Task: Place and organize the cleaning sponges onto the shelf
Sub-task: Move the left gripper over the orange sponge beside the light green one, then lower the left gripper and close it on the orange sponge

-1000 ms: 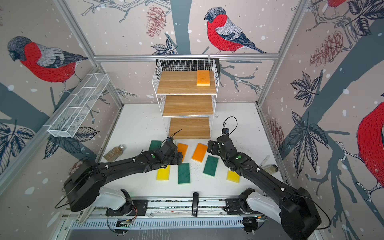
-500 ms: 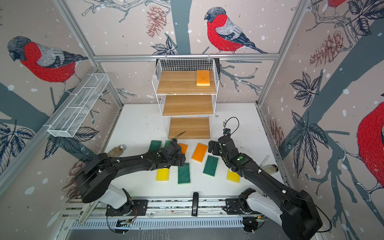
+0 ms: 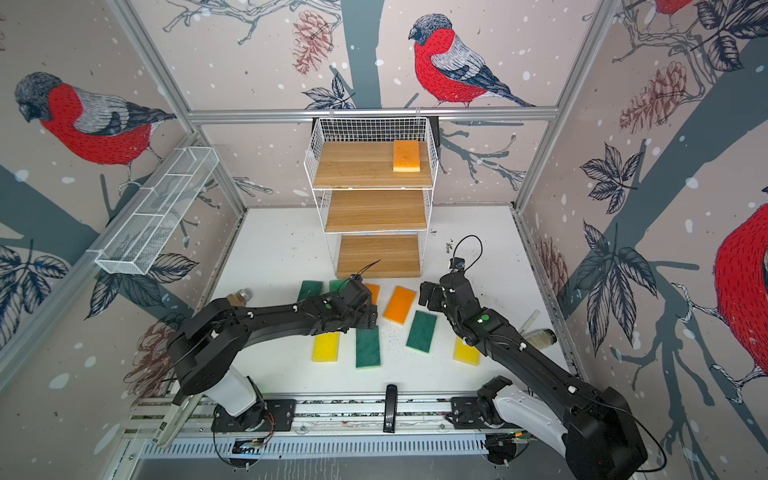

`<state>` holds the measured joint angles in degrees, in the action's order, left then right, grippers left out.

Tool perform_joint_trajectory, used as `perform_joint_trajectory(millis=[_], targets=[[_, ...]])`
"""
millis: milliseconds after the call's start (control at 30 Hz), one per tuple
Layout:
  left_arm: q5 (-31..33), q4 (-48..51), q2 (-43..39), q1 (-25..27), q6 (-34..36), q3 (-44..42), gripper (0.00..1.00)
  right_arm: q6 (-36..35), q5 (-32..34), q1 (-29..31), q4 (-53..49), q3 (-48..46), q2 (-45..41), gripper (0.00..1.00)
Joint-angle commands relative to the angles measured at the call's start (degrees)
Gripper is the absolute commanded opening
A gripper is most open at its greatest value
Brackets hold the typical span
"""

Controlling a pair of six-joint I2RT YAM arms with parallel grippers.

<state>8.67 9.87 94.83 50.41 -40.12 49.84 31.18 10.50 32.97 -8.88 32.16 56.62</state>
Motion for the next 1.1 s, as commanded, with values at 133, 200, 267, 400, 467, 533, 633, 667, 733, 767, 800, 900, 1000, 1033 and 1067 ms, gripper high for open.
perform_joint_trajectory(millis=[133, 200, 267, 400, 467, 533, 633, 667, 733, 767, 800, 900, 1000, 1033, 1067], targets=[[4.25, 3.63, 2.30, 1.38, -1.92, 2.88, 0.90, -1.03, 0.15, -0.26, -0.33, -0.94, -1.29, 0.95], [5.02, 4.04, 3.02, 1.58, -2.40, 3.49, 0.90, -1.01, 0.21, -0.39, -0.34, -1.21, -1.77, 0.95], [5.56, 4.24, 3.67, 1.71, -2.76, 4.27, 0.90, -1.07, 0.23, -0.54, -0.49, -1.53, -2.34, 0.95], [6.43, 5.10, 5.17, 1.71, -3.27, 5.63, 0.90, -1.30, 0.30, -0.80, -0.90, -2.01, -3.50, 0.95], [7.10, 6.16, 6.23, 1.71, -3.31, 6.60, 0.89, -1.44, 0.51, -0.93, -1.04, -2.41, -4.17, 0.95], [7.49, 6.56, 7.14, 1.71, -3.08, 6.95, 0.89, -1.47, 0.62, -1.14, -1.14, -2.67, -4.65, 0.95], [7.57, 6.34, 8.07, 1.71, -2.50, 7.00, 0.89, -1.56, 0.66, -1.39, -1.05, -2.98, -5.19, 0.95], [7.37, 5.94, 8.16, 1.78, -2.13, 6.96, 0.88, -1.56, 0.65, -1.46, -1.07, -3.07, -5.29, 0.95], [6.93, 5.47, 8.25, 1.82, -1.57, 7.00, 0.87, -1.65, 0.63, -1.59, -1.05, -3.07, -5.38, 0.95], [6.88, 5.57, 8.19, 1.84, -1.43, 7.02, 0.86, -1.65, 0.58, -1.58, -1.05, -3.07, -5.38, 0.95], [6.89, 5.51, 8.13, 1.88, -1.20, 7.02, 0.86, -1.65, 0.64, -1.59, -1.01, -3.07, -5.38, 0.95], [6.75, 5.51, 7.80, 2.01, -0.80, 6.76, 0.83, -1.65, 0.57, -1.68, -0.96, -3.07, -5.29, 0.95], [6.12, 5.52, 7.49, 2.13, -0.61, 6.35, 0.80, -1.60, 0.57, -1.64, -1.00, -3.09, -5.29, 0.95], [5.95, 5.48, 7.40, 2.23, -0.56, 6.25, 0.79, -1.65, 0.54, -1.64, -0.97, -3.10, -5.31, 0.95], [5.93, 5.30, 7.44, 2.28, -0.49, 6.04, 0.78, -1.65, 0.49, -1.68, -1.08, -3.16, -5.30, 0.95]])
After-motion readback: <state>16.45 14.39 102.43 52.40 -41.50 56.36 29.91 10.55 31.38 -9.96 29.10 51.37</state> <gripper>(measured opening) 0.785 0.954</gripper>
